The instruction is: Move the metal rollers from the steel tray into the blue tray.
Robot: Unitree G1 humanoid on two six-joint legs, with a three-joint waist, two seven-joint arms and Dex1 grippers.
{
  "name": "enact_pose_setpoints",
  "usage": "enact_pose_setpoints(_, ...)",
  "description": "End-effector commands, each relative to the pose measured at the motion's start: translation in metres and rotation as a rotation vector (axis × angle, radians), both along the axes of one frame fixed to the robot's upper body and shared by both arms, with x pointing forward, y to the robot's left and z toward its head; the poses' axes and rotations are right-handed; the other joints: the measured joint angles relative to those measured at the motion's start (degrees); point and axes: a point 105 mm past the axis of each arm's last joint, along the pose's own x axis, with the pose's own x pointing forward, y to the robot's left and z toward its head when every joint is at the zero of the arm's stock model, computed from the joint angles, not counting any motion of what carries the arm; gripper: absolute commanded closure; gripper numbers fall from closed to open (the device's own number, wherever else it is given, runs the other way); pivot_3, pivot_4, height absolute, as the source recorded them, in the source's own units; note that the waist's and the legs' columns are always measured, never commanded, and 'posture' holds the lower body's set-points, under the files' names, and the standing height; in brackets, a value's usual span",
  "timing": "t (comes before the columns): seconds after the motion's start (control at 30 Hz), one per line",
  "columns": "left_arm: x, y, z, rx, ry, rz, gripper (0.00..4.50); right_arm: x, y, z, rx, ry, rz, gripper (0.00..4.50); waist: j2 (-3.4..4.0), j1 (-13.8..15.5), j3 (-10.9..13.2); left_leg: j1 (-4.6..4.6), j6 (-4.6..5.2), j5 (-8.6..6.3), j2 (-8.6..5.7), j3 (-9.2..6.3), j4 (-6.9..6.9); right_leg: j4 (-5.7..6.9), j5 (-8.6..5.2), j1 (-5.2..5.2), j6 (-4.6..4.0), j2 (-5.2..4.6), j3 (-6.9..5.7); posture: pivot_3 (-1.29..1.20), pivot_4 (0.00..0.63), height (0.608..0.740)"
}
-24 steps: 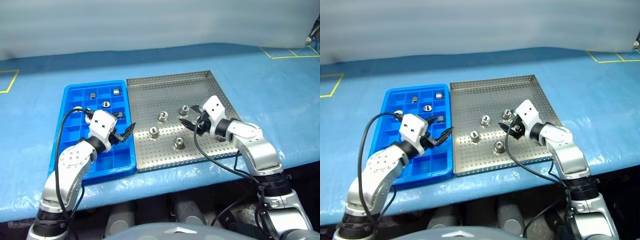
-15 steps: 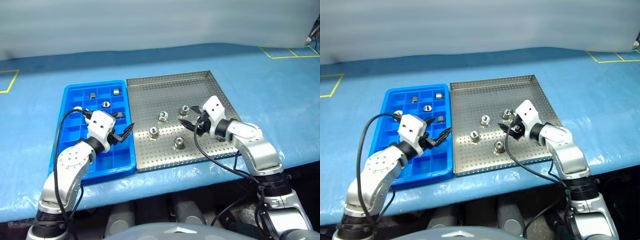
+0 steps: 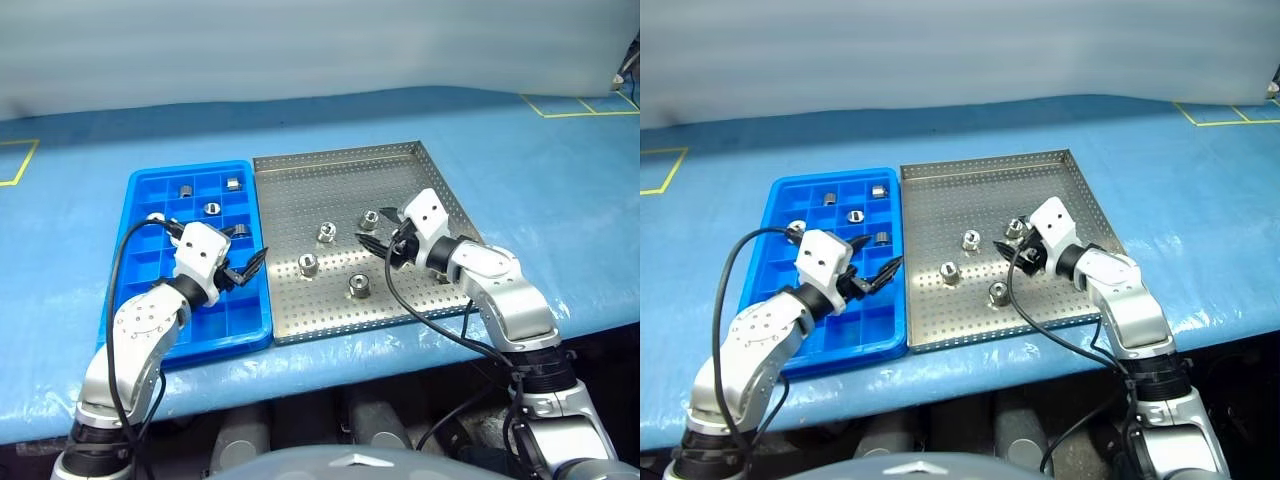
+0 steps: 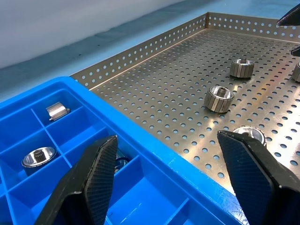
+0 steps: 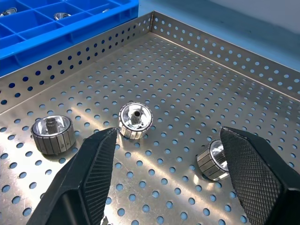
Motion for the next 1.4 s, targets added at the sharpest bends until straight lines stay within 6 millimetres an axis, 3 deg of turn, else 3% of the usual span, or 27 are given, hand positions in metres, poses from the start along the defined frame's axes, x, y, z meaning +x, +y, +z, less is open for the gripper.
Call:
enact_pose_setpoints(0.03, 0.000, 0.000, 0.014, 0.006, -0.059, -0.009, 0.81, -0.003, 0.002, 0.009, -0.001, -0.031, 0.021, 0.81, 0.00, 0.0, 0.0, 0.00, 0.00, 0.00, 0.00, 0.00, 0.00, 0.00, 0.00, 0.00, -0.01, 0.00, 0.00, -0.09, 0.150, 0.740)
enact_pose_setpoints(0.37, -0.002, -0.012, 0.010, 0.013, -0.039, -0.070, 0.81, -0.006, 0.005, 0.009, -0.006, -0.024, 0.050, 0.81, 0.00, 0.0, 0.0, 0.00, 0.00, 0.00, 0.00, 0.00, 0.00, 0.00, -0.01, 0.00, 0.01, 0.00, 0.00, -0.09, 0.150, 0.740)
enact_pose_setpoints(0.63, 0.009, -0.032, 0.012, 0.066, -0.021, -0.186, 0.81, -0.022, 0.009, 0.008, 0.001, -0.004, 0.116, 0.81, 0.00, -0.1, 0.0, -0.01, 0.01, 0.00, 0.00, 0.00, 0.03, 0.00, -0.01, 0.01, 0.01, 0.00, 0.00, -0.13, 0.150, 0.740)
enact_pose_setpoints(0.9, 0.029, -0.052, -0.007, 0.193, 0.105, -0.308, 0.81, -0.030, 0.007, 0.004, 0.010, -0.014, 0.073, 0.81, 0.00, -1.5, 0.0, -0.04, 0.04, -0.03, -0.02, 0.01, 0.09, -0.01, -0.07, 0.00, 0.13, 0.01, 0.04, -0.23, 0.150, 0.740)
enact_pose_setpoints(1.4, 0.047, -0.054, -0.041, 0.362, 0.237, -0.328, 0.81, -0.038, 0.009, -0.003, 0.033, -0.008, 0.034, 0.81, 0.01, -5.6, 0.0, -0.01, 0.07, -0.04, -0.03, 0.01, 0.15, 0.06, -0.07, 0.01, 0.18, 0.01, 0.11, -0.27, 0.150, 0.740)
